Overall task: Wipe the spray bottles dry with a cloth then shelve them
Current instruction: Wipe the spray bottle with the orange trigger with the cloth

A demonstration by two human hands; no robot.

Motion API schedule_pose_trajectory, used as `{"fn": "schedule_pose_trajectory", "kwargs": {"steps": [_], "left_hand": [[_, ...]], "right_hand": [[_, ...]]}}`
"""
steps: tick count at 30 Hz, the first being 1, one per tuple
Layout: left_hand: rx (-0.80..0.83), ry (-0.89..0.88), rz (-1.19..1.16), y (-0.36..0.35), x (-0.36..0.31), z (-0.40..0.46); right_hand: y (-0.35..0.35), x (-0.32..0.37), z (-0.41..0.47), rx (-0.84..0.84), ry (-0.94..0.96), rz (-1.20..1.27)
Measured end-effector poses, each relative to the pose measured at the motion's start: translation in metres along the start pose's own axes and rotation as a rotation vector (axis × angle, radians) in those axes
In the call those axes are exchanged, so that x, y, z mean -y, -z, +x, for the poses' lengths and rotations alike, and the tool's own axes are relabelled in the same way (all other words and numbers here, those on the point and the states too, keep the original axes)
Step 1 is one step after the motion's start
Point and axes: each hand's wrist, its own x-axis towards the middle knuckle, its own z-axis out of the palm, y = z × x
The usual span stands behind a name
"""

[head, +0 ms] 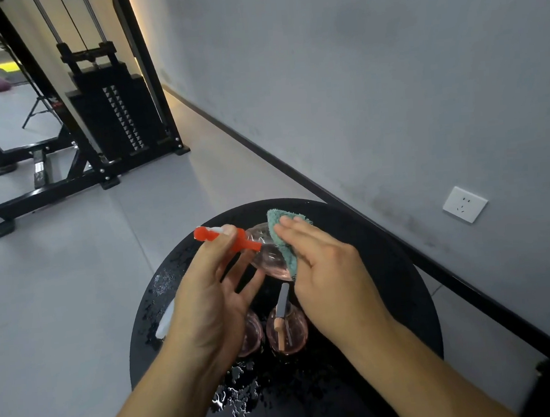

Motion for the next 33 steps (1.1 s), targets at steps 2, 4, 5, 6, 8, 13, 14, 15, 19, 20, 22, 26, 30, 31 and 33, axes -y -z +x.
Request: {"fn": "schedule_pose_trajectory", "kwargs": {"steps": [2, 4, 5, 6, 8, 13, 14, 15, 19, 20, 22, 26, 30, 31, 33], "left_hand": [[-0.002, 0.008, 0.009, -0.001, 0.003, -0.001], [-0.012, 0.020, 0.011, -0.002, 0.003, -0.003], [-0.019, 0.018, 0.009, -0.002, 0.002, -0.003], [-0.024, 0.011, 0.001, -0.002, 0.000, -0.002], [-0.027, -0.007, -0.020, -0.002, -0.002, -0.002], [-0.016, 0.022, -0.002, -0.004, 0.002, -0.003], [-0.022, 0.025, -0.001, -0.004, 0.001, -0.003], [-0.028, 0.022, -0.002, -0.004, 0.000, -0.003], [-0.029, -0.016, -0.026, -0.002, -0.005, -0.002], [-0.027, -0.020, -0.020, -0.001, -0.004, -0.002], [-0.020, -0.018, 0.001, -0.001, -0.001, -0.002], [-0.010, -0.010, 0.022, -0.001, 0.000, -0.002], [-0.021, -0.044, -0.005, 0.000, -0.004, -0.001], [-0.015, -0.045, 0.004, 0.000, -0.003, -0.001], [0.001, -0.033, 0.019, -0.001, 0.001, -0.001]], "right_hand": [[-0.003, 0.003, -0.002, 0.039, 0.020, -0.012], [-0.004, 0.004, -0.003, 0.051, 0.035, -0.012], [-0.003, 0.003, -0.002, 0.031, 0.022, 0.000], [0.000, 0.001, 0.000, -0.003, -0.008, 0.018], [0.004, -0.003, 0.003, -0.075, -0.073, 0.072], [-0.005, 0.006, -0.003, 0.022, 0.018, 0.035], [-0.005, 0.005, -0.002, 0.026, 0.023, 0.034], [-0.003, 0.004, -0.001, 0.009, 0.009, 0.041], [0.007, -0.003, 0.004, -0.106, -0.092, 0.103], [0.007, -0.001, 0.003, -0.094, -0.087, 0.093], [0.002, 0.003, 0.000, -0.032, -0.044, 0.059], [0.000, 0.003, 0.000, -0.014, -0.010, 0.044], [0.005, -0.004, 0.003, -0.117, -0.090, 0.087], [0.003, -0.001, 0.002, -0.101, -0.073, 0.071], [-0.002, 0.006, -0.002, -0.027, -0.004, 0.029]]}}
